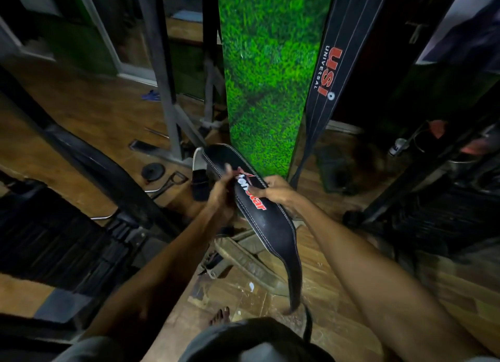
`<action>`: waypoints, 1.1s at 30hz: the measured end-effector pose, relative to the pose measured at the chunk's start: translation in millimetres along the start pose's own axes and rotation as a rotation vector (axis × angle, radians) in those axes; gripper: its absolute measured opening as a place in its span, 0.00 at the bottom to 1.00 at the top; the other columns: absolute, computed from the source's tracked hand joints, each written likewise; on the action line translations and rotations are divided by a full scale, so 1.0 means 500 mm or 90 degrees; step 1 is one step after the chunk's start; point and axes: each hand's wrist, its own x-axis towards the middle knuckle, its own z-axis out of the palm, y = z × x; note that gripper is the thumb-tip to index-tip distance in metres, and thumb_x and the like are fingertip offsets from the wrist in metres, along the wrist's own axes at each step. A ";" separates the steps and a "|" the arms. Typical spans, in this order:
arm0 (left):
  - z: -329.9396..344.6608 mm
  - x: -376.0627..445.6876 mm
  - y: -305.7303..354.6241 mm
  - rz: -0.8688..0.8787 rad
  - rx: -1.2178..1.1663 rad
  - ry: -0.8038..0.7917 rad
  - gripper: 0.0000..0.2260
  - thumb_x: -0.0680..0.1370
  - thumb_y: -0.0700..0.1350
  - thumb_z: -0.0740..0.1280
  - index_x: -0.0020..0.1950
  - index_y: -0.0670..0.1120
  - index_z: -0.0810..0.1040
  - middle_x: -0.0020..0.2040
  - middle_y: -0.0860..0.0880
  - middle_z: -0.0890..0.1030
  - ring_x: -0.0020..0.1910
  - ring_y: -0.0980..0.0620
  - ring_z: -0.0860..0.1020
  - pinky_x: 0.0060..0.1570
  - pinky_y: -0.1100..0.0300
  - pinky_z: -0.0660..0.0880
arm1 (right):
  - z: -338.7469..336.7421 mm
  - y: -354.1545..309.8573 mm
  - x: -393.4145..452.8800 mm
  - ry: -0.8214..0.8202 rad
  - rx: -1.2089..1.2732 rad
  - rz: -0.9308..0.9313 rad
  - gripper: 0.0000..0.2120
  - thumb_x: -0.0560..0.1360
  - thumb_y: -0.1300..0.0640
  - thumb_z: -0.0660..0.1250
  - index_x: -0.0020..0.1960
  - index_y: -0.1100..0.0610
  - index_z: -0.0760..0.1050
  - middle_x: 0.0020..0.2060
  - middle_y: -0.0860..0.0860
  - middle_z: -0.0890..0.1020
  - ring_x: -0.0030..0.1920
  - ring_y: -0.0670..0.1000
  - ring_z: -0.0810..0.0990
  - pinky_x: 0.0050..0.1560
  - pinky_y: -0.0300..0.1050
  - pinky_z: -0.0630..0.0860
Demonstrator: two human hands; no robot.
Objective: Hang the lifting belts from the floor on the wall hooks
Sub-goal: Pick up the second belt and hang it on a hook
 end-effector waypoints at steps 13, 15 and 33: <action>0.037 -0.066 0.053 0.036 -0.049 -0.021 0.09 0.78 0.47 0.68 0.45 0.43 0.84 0.45 0.42 0.85 0.40 0.44 0.85 0.48 0.52 0.81 | 0.028 0.020 -0.035 0.028 0.100 -0.042 0.08 0.72 0.56 0.79 0.41 0.55 0.81 0.38 0.49 0.82 0.39 0.46 0.77 0.40 0.42 0.71; 0.045 -0.089 0.062 0.009 0.007 -0.017 0.11 0.79 0.44 0.65 0.41 0.41 0.84 0.41 0.41 0.85 0.37 0.44 0.84 0.44 0.53 0.82 | 0.030 0.025 -0.033 0.023 0.104 -0.037 0.18 0.68 0.49 0.81 0.46 0.61 0.82 0.42 0.53 0.83 0.44 0.50 0.78 0.44 0.46 0.72; -0.016 -0.002 0.170 0.021 -0.189 -0.081 0.29 0.59 0.21 0.71 0.60 0.28 0.76 0.60 0.35 0.82 0.71 0.43 0.74 0.68 0.49 0.72 | 0.072 0.086 -0.130 -0.123 -0.098 0.104 0.23 0.73 0.55 0.77 0.62 0.64 0.75 0.58 0.51 0.78 0.59 0.50 0.77 0.56 0.38 0.76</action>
